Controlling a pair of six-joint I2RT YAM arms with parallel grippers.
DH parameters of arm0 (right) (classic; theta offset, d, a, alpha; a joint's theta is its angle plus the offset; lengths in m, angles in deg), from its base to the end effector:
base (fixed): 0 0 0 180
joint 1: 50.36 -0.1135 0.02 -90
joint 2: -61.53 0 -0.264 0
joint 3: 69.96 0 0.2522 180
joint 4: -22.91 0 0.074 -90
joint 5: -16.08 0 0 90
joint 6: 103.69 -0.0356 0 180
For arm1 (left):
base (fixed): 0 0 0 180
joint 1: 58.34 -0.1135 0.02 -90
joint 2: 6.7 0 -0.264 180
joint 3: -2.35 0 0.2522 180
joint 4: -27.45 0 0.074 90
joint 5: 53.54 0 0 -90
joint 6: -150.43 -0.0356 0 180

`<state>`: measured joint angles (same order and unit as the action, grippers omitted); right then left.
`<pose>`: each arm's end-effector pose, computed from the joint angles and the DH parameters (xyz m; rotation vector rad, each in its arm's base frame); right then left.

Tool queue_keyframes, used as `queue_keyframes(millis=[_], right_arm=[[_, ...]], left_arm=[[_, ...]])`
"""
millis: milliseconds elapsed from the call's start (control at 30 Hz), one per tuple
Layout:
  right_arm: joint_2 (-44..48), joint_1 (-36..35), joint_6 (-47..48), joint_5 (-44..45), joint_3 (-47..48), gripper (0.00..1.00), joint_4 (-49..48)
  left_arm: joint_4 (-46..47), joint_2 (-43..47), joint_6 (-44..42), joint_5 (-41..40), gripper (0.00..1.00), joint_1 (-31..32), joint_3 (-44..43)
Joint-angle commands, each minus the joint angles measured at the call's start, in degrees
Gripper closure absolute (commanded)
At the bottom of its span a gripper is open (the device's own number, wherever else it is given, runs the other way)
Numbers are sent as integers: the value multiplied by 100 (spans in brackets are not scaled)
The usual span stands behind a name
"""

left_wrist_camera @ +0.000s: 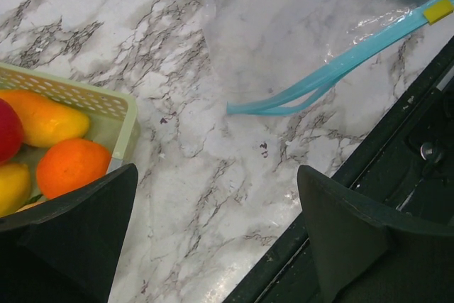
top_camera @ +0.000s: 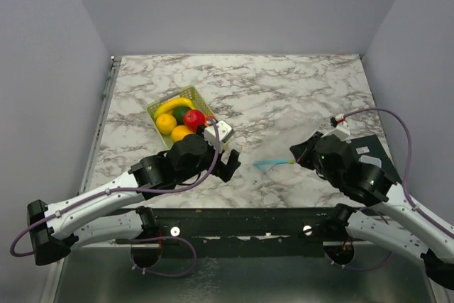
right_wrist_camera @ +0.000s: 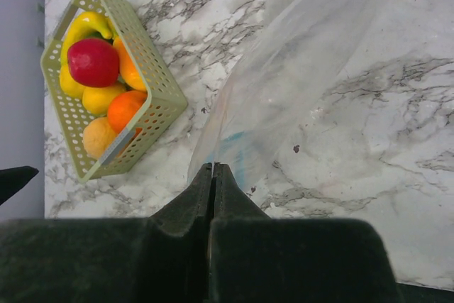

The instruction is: Place the food in the zip-top bag and seal the zipper

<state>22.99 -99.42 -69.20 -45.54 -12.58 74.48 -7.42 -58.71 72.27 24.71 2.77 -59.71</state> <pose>0.1050 0.0953 0.3025 0.4076 2.0801 0.5822 0.1052 -0.1757 0.3199 0.7294 1.9129 -0.6073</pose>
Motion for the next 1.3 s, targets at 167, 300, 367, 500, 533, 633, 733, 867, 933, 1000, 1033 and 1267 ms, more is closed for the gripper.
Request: queue_keyframes(millis=[167,300,367,500,533,633,733,867,933,1000,1033,1267], right_arm=[[-514,-25,511,-426,964,99,889],[-680,-25,599,-432,1258,99,1090],[-763,-25,608,-438,1367,99,1172],[-820,-25,610,-465,1489,99,1210],[-845,-25,614,-473,1518,99,1222],[-947,-25,611,-493,1593,99,1286],[-987,-25,640,-497,1643,99,1321],[-962,-25,637,-525,1602,99,1288],[-949,-25,629,-539,1566,99,1268],[-935,-25,615,-567,1529,99,1248],[-920,-25,612,-567,1520,99,1241],[-900,-25,581,-603,1479,99,1203]], left_arm=[[712,-300,326,-114,8,519,-140],[1067,-454,376,-619,9,984,-43],[1264,-532,401,-918,10,1266,47],[1555,-704,378,-1842,10,1840,224],[1642,-739,373,-2017,11,1950,274],[1863,-918,309,-2502,11,2213,416],[1924,-1159,234,-2893,13,2393,448],[2086,-1358,227,-3117,15,2472,518],[2301,-1375,216,-3198,16,2481,622],[2534,-1369,213,-3197,17,2483,762],[2626,-1368,215,-3198,17,2484,815],[3098,-1619,216,-3154,18,2486,966]])
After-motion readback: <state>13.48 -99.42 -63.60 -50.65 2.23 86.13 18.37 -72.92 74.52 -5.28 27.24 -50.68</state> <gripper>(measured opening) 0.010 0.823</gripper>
